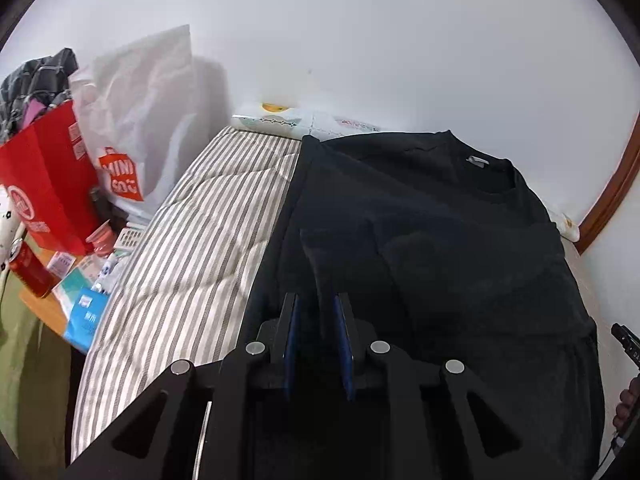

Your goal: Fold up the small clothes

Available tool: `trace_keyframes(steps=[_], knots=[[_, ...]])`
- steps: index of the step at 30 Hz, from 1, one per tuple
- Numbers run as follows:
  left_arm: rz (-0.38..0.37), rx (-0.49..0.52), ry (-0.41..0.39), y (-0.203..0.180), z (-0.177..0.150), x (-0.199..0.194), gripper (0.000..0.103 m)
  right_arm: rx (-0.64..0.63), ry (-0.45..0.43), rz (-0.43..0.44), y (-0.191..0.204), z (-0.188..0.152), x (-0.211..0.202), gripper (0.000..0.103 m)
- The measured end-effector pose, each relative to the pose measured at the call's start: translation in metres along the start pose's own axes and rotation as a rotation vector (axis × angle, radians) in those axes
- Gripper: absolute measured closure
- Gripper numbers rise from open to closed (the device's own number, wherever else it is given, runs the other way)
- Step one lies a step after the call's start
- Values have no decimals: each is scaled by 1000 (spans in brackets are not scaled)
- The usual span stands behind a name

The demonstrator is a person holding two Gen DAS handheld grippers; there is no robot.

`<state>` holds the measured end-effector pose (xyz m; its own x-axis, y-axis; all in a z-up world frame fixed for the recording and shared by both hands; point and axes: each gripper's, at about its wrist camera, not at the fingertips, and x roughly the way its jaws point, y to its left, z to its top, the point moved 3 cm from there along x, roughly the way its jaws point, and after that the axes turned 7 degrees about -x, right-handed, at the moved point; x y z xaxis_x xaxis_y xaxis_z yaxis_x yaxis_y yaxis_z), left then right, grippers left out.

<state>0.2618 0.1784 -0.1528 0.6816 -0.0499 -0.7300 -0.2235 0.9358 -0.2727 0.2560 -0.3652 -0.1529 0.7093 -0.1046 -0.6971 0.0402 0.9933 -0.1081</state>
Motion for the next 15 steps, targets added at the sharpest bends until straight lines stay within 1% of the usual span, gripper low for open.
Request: trace_keyframes(steps=[2,4,6,7,8,10,12,15], knots=[[-15,7,10,0,-9,-12,86,21,3,-7,-8,-12,-15,49],[0,24,13,1,-21,-24,84,37,32,19,-14,-25,-24,49],[19,42,7,4,-35,-38,69,45,52,34,-18,-41,-30,49],[19,43,6,6,-42,-43,50,44,64,36,-20,-50,-33,49],[12,45,4,9,-51,-50,38,42,78,40,-21,-59,-34,49],[3,57,-4,12,-66,-61,38,51,102,57,-22,-79,-37,47],[21,71,0,18,-83,-68,38,60,119,82,-23,-99,-40,45],[31,67,33,27,-105,-75,38,78,126,91,-25,-123,-48,45]])
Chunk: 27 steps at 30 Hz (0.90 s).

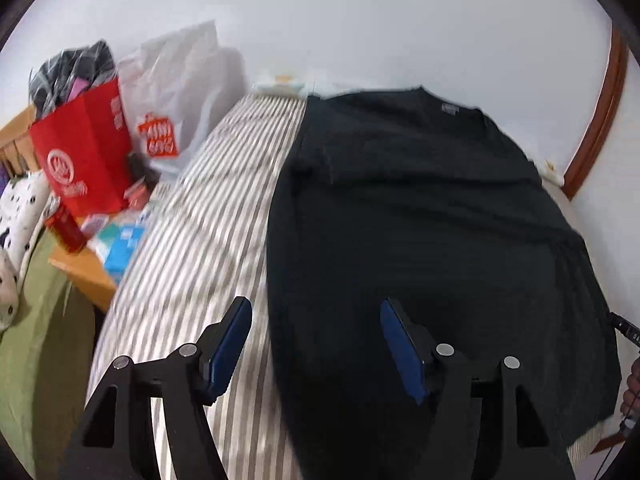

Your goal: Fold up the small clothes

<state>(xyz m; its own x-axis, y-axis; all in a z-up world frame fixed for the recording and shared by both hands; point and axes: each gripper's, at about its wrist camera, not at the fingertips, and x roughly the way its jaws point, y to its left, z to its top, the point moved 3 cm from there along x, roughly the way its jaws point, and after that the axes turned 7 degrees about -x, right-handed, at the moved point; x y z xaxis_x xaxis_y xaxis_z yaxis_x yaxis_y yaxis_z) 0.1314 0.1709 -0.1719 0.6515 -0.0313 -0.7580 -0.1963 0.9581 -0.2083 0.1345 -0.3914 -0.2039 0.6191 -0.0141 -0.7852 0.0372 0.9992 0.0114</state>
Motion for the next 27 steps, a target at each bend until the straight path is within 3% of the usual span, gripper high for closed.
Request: trace_keyframes(steps=[11,16,18,19,27], knots=[[-19,-1,25,13,-53,-24,40,-16,-26,30,3,-48,-19,46],[-40,10,49,10,-74,-26,40,-1,-38,63,12,-60,-18,50],[-34,32,49,7,-81,-26,45,11,-42,68,12,-63,-17,51],[-28,50,44,3,-83,-27,50,21,-48,76,12,-63,-18,52],[3,66,31,-7,-82,-24,54,46,-74,150,15,-62,-28,53]])
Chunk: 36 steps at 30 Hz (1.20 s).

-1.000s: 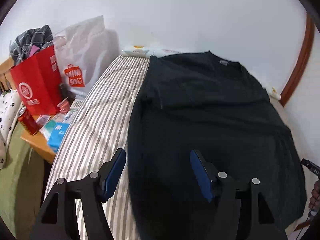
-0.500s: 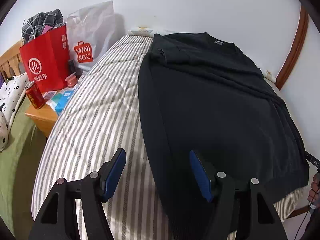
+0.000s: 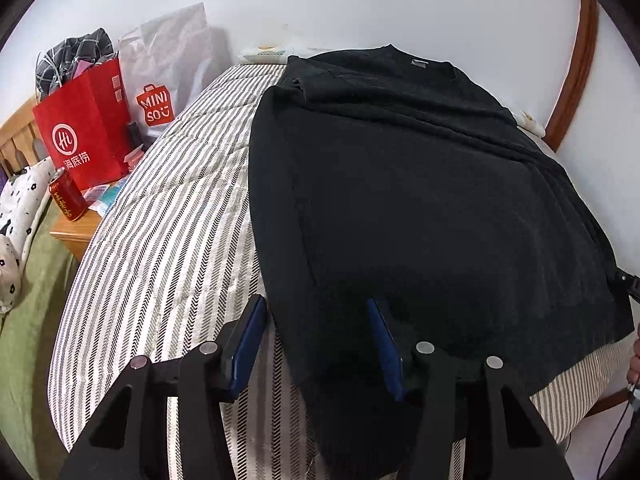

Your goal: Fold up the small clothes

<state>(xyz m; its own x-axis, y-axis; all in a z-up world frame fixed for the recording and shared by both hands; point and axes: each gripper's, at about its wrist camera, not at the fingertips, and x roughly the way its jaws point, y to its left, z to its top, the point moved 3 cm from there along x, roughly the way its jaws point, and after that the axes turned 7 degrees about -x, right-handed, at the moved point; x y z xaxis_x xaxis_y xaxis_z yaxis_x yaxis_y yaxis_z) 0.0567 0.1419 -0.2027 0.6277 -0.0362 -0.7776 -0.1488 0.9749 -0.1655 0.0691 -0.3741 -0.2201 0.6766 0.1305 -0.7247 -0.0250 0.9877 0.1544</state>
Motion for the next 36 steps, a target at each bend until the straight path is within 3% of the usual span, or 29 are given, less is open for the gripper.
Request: trace_keyframes(steps=[3,6,9,11,13,14,17,29,36], knots=[[8,-1,-8,-2,2,2,54,-3,-5,46,3,-2,-4,53],[18,3,-12,-5,5,6,58,-37,32,-7,6,-2,8,53],[23,9,-15,-7,6,7,68,-67,30,-58,12,-1,13,53],[20,9,-16,-8,6,7,84,-80,23,-69,17,0,15,62],[23,7,-17,-9,5,5,93,-90,13,-55,20,2,16,93],[25,3,-15,-8,6,5,95,-100,7,-57,21,2,15,93],[22,-7,-16,-7,9,-2,96,-118,-18,-63,19,2,6,95],[-127,-47,-94,2,11,-67,96,-120,-103,24,5,-3,-63,95],[-143,-45,-181,-2,42,-89,96,-84,-191,41,8,37,-83,95]])
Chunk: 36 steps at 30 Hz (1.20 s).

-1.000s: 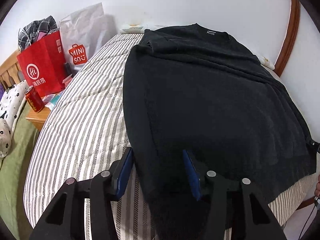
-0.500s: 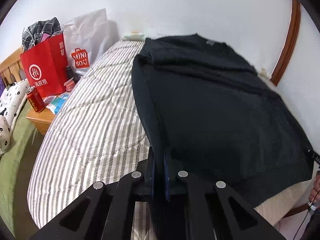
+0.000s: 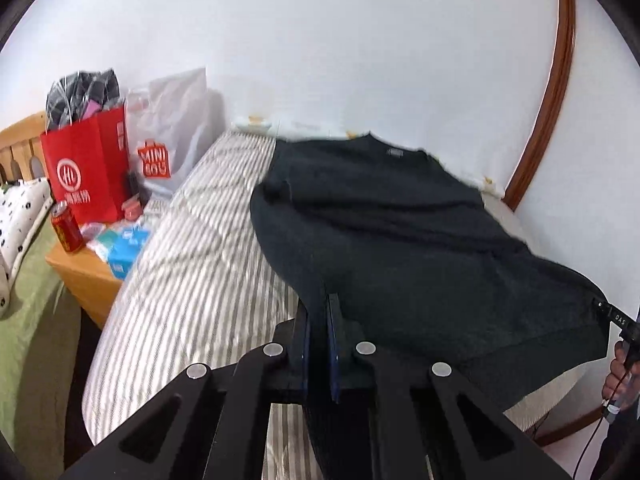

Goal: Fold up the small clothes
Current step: 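Grasp the hem with both tools and lift it toward the collar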

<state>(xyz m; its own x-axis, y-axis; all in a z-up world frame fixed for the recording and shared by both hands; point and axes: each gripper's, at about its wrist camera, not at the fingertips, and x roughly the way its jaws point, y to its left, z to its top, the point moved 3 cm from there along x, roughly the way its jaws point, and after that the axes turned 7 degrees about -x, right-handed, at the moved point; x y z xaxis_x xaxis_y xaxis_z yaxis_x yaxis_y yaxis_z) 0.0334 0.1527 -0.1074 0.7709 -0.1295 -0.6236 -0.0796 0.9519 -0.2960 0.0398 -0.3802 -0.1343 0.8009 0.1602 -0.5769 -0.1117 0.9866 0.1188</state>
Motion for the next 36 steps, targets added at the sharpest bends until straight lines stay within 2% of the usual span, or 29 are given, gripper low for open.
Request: trace_keyframes(steps=[4,11,19,26,36], knots=[[-11,-15,-48,-2,27,-1,96,-4,-57,-11,4,34,-2,95],[-26,-22,-120,-16,75,15,96,-3,-103,-29,3,92,17,95],[53,3,-117,-30,116,60,96,3,-83,-44,0,143,73,95],[90,-10,-84,-32,134,97,96,2,-56,-44,-2,163,112,95],[139,12,-46,-31,153,159,96,5,2,-62,-11,173,175,95]])
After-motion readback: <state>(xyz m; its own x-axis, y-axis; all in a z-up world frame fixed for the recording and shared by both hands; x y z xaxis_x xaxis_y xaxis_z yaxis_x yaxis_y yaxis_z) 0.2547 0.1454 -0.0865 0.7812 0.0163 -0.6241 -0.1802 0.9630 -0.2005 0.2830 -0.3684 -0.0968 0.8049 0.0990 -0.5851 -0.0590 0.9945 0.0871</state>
